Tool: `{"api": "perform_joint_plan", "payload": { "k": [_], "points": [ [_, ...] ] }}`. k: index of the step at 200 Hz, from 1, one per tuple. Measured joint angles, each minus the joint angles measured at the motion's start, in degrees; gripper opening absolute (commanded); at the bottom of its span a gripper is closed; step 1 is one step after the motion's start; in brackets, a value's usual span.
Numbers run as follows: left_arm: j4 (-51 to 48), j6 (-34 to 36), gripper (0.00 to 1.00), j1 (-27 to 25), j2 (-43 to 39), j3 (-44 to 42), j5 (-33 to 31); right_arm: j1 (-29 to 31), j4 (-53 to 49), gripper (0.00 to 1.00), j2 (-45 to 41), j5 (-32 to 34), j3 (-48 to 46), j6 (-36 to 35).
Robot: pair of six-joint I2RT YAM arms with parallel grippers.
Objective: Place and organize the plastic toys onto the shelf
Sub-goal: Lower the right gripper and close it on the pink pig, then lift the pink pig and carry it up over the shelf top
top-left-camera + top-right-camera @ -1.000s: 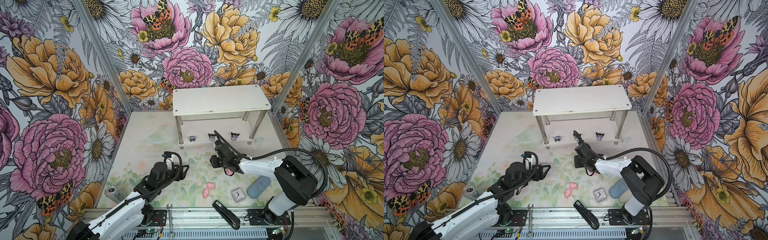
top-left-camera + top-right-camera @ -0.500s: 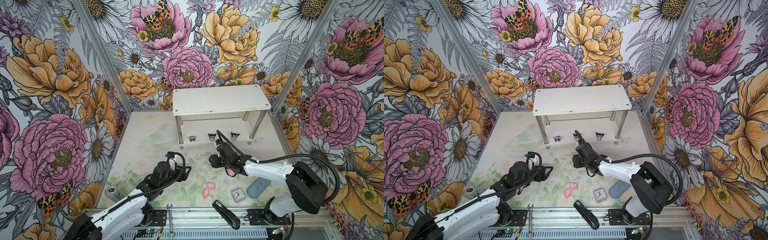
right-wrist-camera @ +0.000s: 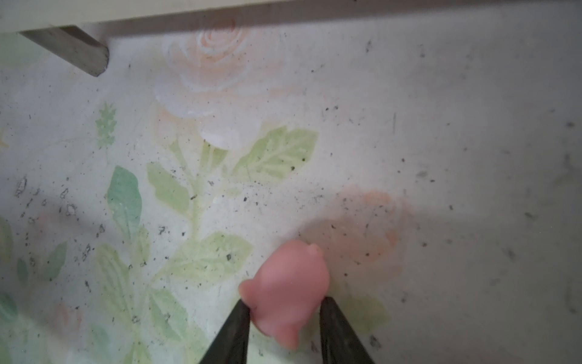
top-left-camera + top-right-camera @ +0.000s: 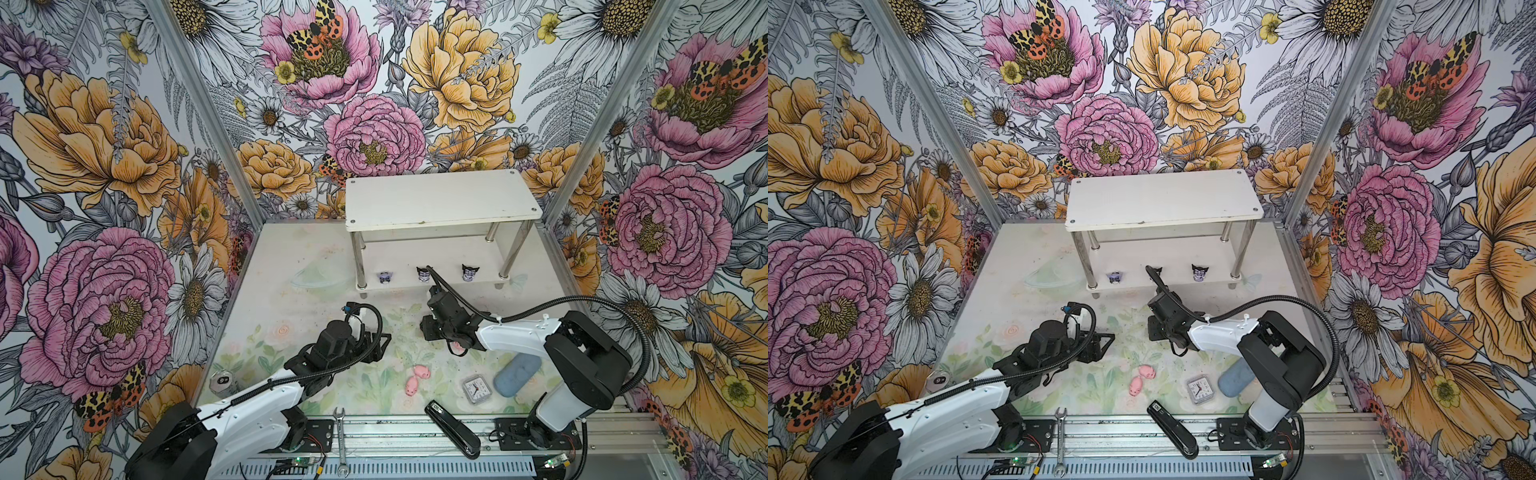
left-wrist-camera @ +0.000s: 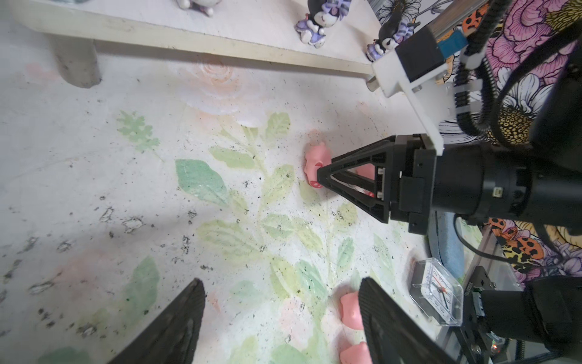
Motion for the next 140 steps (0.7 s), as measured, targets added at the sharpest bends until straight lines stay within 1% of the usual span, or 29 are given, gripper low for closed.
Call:
{"api": "perform_joint_plan", "payload": {
  "k": [33,55,75,96,115,140],
  "points": [
    [0.0,0.0,0.79,0.0,-2.6,0.0,-1.3,0.3,0.4,0.10,1.1,-0.6,1.8,-1.0],
    [-0.7,0.0,0.80,0.1,-5.0,-0.1,-1.8,0.4,-1.6,0.04,1.1,-1.3,4.3,-2.6],
    [-2.2,0.0,0.79,0.6,-7.4,-0.2,-1.9,0.5,-5.4,0.02,0.6,-2.2,7.6,-4.3],
    [-5.0,0.1,0.79,2.0,-10.6,-0.3,-3.0,1.1,-11.6,0.02,-1.1,-3.3,12.9,-6.4],
    [-8.7,0.2,0.79,4.1,-13.9,-0.3,-4.6,1.8,-17.4,0.02,-3.0,-3.6,19.7,-8.3],
    [-13.6,0.3,0.79,8.0,-18.0,-0.3,-5.8,4.0,-24.0,0.02,-5.1,-3.4,31.3,-11.4]
  ]
}}
